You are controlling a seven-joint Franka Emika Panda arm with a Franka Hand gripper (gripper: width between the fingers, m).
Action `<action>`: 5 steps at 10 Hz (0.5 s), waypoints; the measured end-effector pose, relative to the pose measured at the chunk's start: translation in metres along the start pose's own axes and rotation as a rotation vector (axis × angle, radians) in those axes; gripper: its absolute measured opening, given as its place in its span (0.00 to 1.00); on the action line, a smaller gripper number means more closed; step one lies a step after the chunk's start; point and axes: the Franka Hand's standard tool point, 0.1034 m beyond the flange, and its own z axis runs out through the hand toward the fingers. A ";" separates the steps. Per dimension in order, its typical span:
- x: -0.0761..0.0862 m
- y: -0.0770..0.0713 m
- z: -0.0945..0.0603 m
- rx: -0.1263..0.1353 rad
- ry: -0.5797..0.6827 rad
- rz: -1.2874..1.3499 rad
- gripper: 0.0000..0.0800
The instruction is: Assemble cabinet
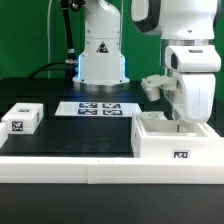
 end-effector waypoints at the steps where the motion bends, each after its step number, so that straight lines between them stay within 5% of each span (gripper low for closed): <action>1: 0.000 0.000 0.000 0.000 0.000 0.000 0.30; 2: 0.000 0.000 0.000 0.000 0.000 0.001 0.57; 4: -0.001 0.000 0.000 0.000 0.000 0.002 0.91; 5: -0.001 0.000 0.000 0.000 0.000 0.002 0.91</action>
Offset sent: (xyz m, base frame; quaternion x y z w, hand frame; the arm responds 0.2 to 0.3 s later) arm 0.0000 0.0000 0.0000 0.0000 0.0000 0.0000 1.0000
